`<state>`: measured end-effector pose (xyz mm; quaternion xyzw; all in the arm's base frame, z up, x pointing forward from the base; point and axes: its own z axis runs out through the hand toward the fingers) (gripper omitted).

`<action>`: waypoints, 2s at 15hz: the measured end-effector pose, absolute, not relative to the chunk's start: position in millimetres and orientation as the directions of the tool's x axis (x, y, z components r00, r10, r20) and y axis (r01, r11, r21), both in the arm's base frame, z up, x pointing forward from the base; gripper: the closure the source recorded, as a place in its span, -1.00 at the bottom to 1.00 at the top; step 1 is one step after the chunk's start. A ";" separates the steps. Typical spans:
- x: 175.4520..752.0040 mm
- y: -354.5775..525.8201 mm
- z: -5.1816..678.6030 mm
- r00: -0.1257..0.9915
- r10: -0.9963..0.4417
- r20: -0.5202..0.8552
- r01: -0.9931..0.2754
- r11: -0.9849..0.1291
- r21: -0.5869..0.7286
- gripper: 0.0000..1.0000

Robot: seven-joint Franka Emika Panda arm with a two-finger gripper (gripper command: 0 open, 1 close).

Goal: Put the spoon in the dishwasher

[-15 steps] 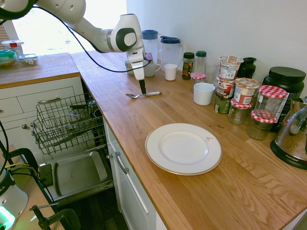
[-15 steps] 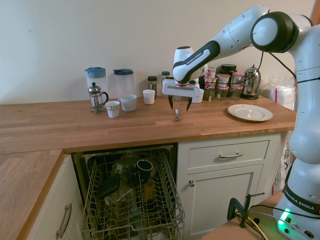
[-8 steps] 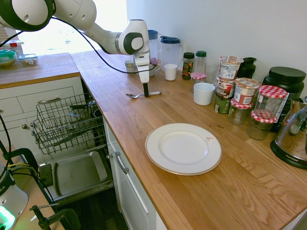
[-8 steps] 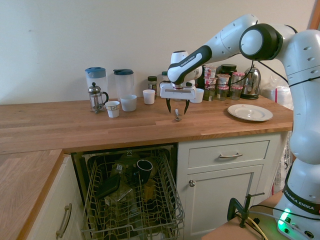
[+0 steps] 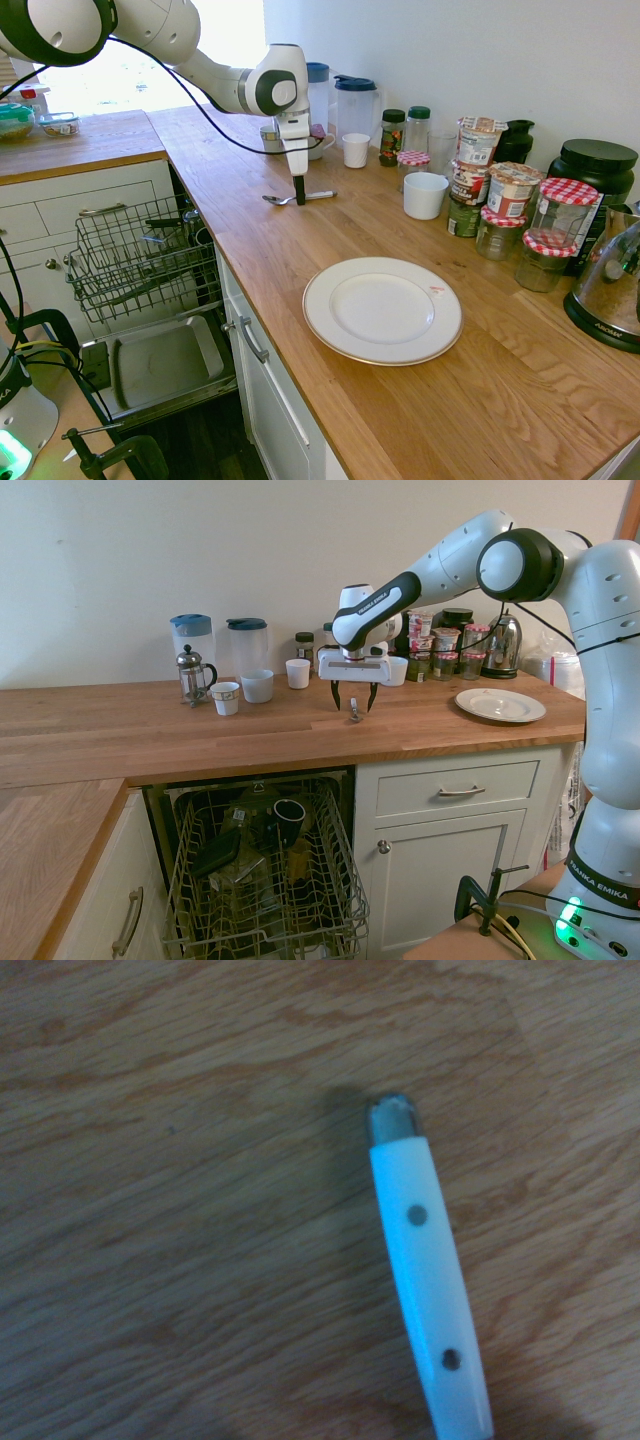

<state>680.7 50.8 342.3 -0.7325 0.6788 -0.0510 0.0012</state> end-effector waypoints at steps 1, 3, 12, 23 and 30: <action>679.4 52.7 341.3 0.077 -0.994 0.073 -0.995 -0.082 -0.060 1.00; 678.5 55.0 341.0 0.080 -0.994 0.073 -0.995 -0.084 -0.052 1.00; 684.7 55.0 336.6 0.085 -0.996 0.029 -0.995 -0.086 -0.048 1.00; 680.3 33.5 344.4 0.119 -0.993 0.005 -0.989 -0.119 -0.085 1.00; 615.4 114.1 442.0 0.258 -0.966 -0.005 -0.950 -0.253 -0.182 1.00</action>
